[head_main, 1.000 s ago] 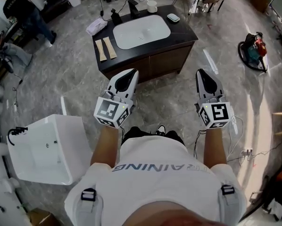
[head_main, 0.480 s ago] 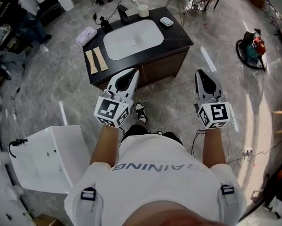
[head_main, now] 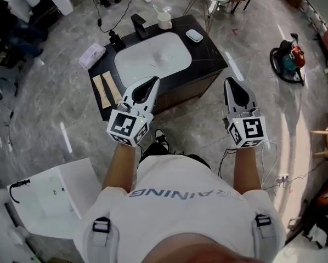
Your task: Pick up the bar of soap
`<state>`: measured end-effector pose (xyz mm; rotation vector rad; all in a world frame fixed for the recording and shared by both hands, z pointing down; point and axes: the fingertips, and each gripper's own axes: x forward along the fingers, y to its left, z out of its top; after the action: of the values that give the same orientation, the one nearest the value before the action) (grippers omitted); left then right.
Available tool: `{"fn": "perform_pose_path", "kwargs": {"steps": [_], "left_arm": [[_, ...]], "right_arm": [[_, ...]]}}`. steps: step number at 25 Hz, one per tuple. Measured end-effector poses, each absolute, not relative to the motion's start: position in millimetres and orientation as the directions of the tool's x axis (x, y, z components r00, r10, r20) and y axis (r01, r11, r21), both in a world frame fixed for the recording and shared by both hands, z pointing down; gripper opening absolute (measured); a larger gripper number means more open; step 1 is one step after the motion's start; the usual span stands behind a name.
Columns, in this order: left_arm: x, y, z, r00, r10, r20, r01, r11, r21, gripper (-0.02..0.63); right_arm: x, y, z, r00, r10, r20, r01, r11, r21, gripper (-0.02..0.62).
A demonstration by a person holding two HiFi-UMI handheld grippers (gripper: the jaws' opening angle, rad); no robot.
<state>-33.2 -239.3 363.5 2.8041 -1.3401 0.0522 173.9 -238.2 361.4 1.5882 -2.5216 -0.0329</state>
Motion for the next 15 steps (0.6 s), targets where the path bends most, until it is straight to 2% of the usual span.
{"fn": "perform_pose_path", "kwargs": {"steps": [10, 15], "left_arm": [[-120.5, -321.2, 377.7, 0.598, -0.799, 0.062, -0.801, -0.596, 0.051, 0.011], [-138.5, -339.8, 383.7, 0.579, -0.812, 0.068, -0.815, -0.575, 0.072, 0.009]], "right_arm": [[97.4, -331.5, 360.7, -0.430, -0.887, 0.167, -0.883, 0.452, 0.125, 0.031], [82.1, -358.3, 370.1, -0.461, -0.866, 0.192, -0.861, 0.489, 0.138, 0.031]]}}
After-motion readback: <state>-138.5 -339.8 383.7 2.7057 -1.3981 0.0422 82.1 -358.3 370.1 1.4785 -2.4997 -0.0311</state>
